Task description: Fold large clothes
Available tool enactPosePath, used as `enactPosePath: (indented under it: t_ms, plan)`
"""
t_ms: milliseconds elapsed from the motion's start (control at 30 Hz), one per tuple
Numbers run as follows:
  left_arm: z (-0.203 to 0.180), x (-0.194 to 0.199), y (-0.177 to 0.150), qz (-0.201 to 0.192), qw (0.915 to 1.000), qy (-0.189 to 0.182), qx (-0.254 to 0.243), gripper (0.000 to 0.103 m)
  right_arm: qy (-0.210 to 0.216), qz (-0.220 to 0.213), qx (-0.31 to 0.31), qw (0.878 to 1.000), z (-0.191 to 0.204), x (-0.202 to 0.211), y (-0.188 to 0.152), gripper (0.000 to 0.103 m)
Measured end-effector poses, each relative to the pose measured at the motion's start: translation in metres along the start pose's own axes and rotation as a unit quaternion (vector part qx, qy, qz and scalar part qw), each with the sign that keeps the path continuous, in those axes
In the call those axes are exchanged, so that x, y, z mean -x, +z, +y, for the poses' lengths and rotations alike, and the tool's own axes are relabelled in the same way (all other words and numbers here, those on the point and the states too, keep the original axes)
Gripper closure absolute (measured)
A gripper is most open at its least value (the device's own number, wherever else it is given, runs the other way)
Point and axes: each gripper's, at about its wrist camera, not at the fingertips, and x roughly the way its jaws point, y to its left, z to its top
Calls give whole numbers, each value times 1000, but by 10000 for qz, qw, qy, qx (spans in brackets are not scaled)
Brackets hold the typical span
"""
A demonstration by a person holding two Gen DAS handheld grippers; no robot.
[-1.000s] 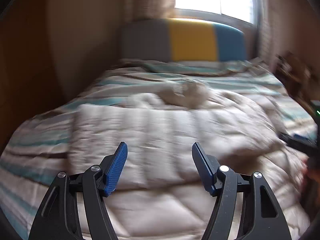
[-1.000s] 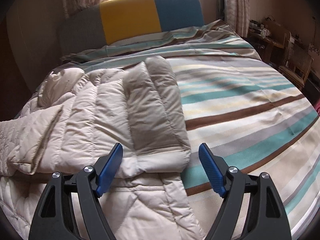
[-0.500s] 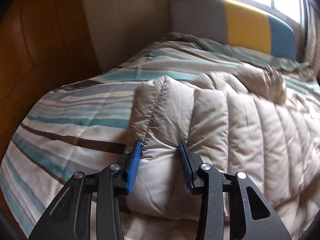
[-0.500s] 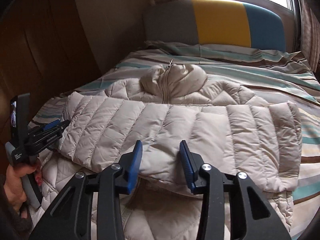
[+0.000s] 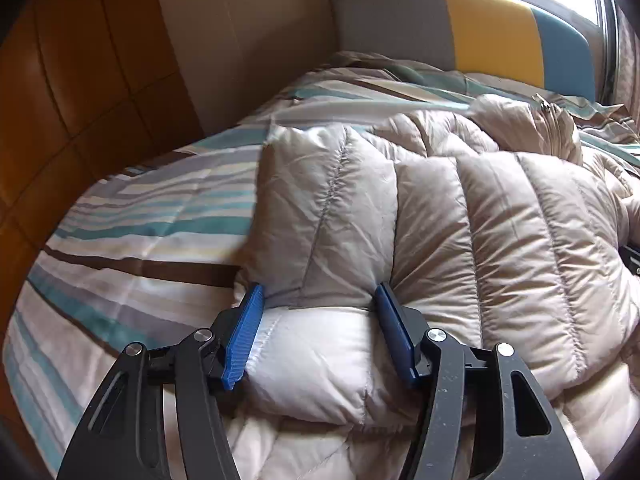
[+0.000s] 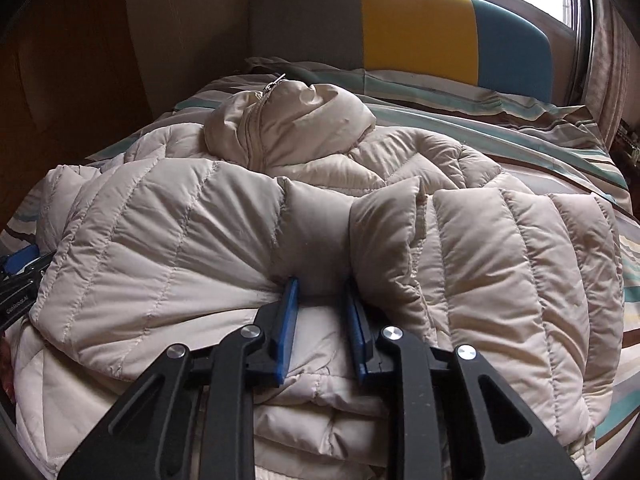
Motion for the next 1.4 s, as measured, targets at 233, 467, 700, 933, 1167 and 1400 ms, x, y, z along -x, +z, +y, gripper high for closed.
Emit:
enactPosePath:
  t_ms: [233,467,700,933,1167,1400]
  plan:
    - [-3,37,29,-412,9983,-308,260,33,17,-49,-16,10000,-1,-8,3,80]
    - [-20,-14,50,-68,9999,53,-104,33,12,-61,-4,10000,-2,-10,3,80]
    - [4,-59,36,195,9991,-135,354,25,-32,-90,67,9999,-11,7,-8,80]
    - [4,-68,31,403,9978,-204,483,18,-75,-97,104,9999,-10,6,-9,80]
    - [11,-4,19,138,9964,103,836,9,-71,-115,92,9999,-11,5,-9,80]
    - [-32,22,6,-41,9999,64,-130,9,85,-218,5,9997,-12,23,-4,72]
